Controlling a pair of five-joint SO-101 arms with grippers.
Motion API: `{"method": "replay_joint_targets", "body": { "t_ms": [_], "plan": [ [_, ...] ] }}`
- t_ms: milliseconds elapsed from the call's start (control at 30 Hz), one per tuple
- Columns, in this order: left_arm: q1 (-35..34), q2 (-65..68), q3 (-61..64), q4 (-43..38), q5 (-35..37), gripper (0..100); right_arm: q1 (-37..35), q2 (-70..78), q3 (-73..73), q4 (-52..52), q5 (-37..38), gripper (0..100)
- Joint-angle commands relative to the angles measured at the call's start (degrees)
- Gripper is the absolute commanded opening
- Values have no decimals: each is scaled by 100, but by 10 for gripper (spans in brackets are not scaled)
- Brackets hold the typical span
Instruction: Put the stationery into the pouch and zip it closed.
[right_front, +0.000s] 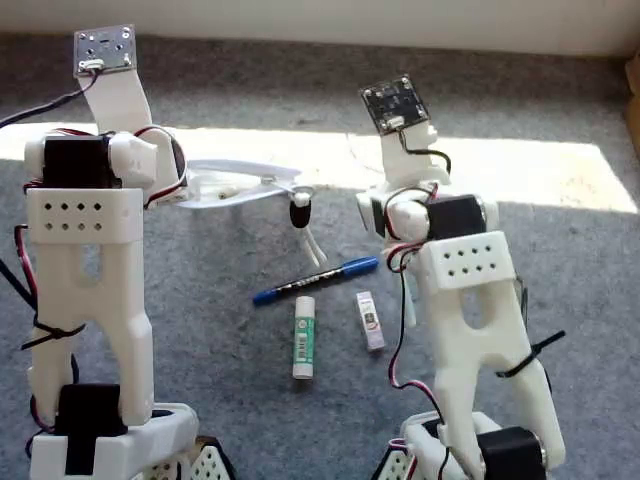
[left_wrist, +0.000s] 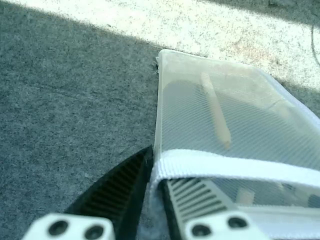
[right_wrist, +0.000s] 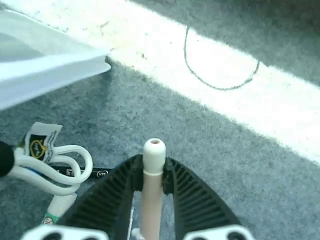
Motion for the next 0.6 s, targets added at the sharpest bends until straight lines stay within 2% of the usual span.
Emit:
{"method": "replay_joint_targets", "body": {
  "t_ms": [0,167,333,567],
  "plan": [
    [84,-13,-4,-35,-18,7,-215,-857,-48,40,35,9],
    [75,-13,-4,-35,-18,7,-444,-1367,-48,40,-35,9],
    [75,-13,-4,-35,-18,7,-699,-1692,-75,40,-598,9],
    [75,-13,-4,-35,-18,7,-1262,-2105,-92,4,-607,9]
  ]
}}
